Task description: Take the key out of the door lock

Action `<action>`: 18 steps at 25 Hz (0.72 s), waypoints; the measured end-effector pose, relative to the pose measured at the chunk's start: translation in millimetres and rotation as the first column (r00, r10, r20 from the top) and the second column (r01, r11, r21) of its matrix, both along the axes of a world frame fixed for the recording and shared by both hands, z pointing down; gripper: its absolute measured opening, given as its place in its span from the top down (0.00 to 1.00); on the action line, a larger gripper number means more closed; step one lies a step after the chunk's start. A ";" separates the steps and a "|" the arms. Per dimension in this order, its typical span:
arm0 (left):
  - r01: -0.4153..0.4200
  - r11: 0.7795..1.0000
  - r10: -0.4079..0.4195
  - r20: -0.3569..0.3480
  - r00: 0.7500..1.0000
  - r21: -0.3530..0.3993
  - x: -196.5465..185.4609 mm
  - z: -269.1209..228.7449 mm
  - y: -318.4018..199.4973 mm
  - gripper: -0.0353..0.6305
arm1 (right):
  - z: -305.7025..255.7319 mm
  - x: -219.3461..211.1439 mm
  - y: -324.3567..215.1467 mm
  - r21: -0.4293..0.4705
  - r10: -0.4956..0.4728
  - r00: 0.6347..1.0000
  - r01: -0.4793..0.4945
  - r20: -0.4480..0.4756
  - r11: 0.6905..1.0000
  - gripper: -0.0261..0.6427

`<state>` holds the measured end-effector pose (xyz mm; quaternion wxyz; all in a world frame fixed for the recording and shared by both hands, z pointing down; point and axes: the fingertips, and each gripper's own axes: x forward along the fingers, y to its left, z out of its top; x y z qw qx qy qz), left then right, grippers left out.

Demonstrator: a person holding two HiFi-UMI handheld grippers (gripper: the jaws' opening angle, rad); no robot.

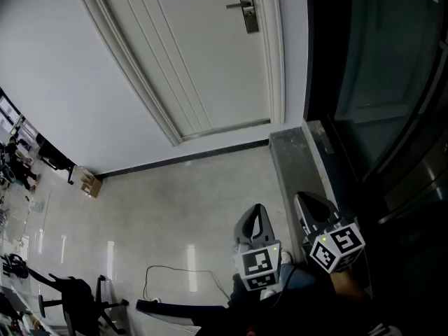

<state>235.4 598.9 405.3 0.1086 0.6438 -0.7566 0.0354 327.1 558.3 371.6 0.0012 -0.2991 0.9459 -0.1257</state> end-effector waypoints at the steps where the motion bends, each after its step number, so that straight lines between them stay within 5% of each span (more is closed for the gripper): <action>1: -0.001 1.000 0.001 -0.007 1.000 0.006 -0.9 -3.7 -12.5 0.95 | -2.0 -3.4 -11.2 0.009 -0.010 1.000 0.010 -0.007 1.000 0.96; 18: 0.074 0.997 -0.073 -0.063 0.995 0.022 -42.2 -1.5 -147.1 0.95 | -2.4 -43.6 -154.6 0.032 -0.063 0.998 0.063 -0.006 0.997 0.96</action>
